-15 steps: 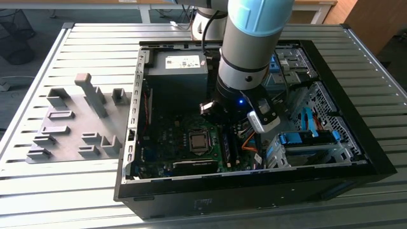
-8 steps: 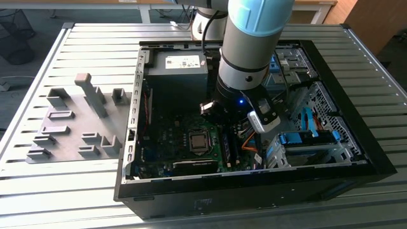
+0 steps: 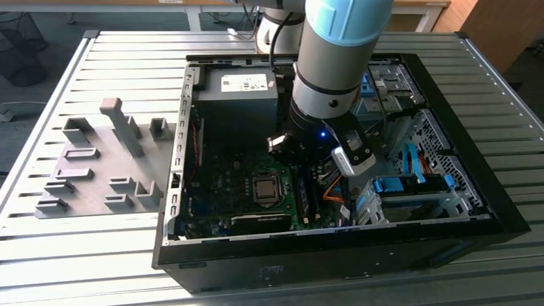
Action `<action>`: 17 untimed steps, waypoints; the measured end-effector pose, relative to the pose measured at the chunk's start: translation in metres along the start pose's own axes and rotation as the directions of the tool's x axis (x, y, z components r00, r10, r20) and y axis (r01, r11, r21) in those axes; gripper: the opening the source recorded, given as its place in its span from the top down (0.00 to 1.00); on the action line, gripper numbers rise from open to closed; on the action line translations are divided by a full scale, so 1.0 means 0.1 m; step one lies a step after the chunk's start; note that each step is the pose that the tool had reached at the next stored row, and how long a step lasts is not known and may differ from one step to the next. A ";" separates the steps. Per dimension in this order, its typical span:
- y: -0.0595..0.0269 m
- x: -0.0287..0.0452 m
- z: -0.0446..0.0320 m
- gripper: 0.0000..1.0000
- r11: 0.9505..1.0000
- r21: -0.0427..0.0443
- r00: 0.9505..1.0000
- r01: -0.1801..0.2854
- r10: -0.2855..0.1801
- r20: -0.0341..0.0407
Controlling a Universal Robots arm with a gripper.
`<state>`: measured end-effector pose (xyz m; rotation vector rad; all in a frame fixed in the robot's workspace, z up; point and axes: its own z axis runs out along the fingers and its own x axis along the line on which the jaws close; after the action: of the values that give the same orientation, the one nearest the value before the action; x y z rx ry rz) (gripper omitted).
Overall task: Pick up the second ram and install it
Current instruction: 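Insert the second ram into the second slot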
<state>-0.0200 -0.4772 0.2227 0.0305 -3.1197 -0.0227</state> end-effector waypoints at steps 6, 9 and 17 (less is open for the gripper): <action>-0.001 0.000 0.000 0.86 1.000 0.000 1.000 0.000 0.000 0.000; -0.004 0.000 0.005 0.86 1.000 0.000 1.000 -0.001 0.001 -0.001; -0.021 0.001 0.025 0.86 1.000 0.000 1.000 -0.002 0.002 -0.004</action>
<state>-0.0201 -0.4793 0.2202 0.0278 -3.1157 -0.0227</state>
